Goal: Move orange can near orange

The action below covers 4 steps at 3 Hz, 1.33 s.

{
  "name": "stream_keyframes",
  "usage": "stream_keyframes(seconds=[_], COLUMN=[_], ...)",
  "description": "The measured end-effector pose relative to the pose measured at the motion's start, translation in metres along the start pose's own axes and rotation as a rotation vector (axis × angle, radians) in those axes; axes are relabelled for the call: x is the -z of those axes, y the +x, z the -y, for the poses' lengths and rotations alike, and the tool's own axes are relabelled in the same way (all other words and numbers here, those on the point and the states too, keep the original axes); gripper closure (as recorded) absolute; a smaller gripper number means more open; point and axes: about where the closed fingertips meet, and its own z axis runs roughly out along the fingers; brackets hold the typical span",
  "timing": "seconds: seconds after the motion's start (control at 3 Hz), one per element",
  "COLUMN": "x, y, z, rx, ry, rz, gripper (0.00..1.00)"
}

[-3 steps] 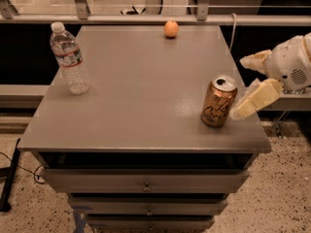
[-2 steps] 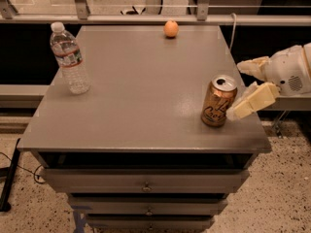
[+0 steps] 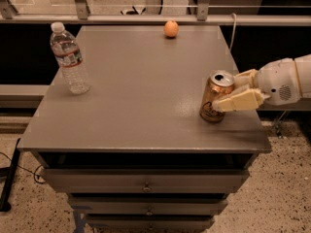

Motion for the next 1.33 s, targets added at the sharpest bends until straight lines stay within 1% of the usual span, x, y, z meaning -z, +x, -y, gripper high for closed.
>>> stream_keyframes(seconds=[0.33, 0.67, 1.0, 1.33], x=[-0.004, -0.004, 0.0, 0.006], y=[-0.001, -0.016, -0.05, -0.062], z=[-0.002, 0.006, 0.028, 0.032], rx=[0.003, 0.056, 0.171, 0.194], ry=[-0.016, -0.006, 0.029, 0.044], rz=[0.032, 0.053, 0.072, 0.084], gripper=[0.64, 0.88, 1.0, 1.0])
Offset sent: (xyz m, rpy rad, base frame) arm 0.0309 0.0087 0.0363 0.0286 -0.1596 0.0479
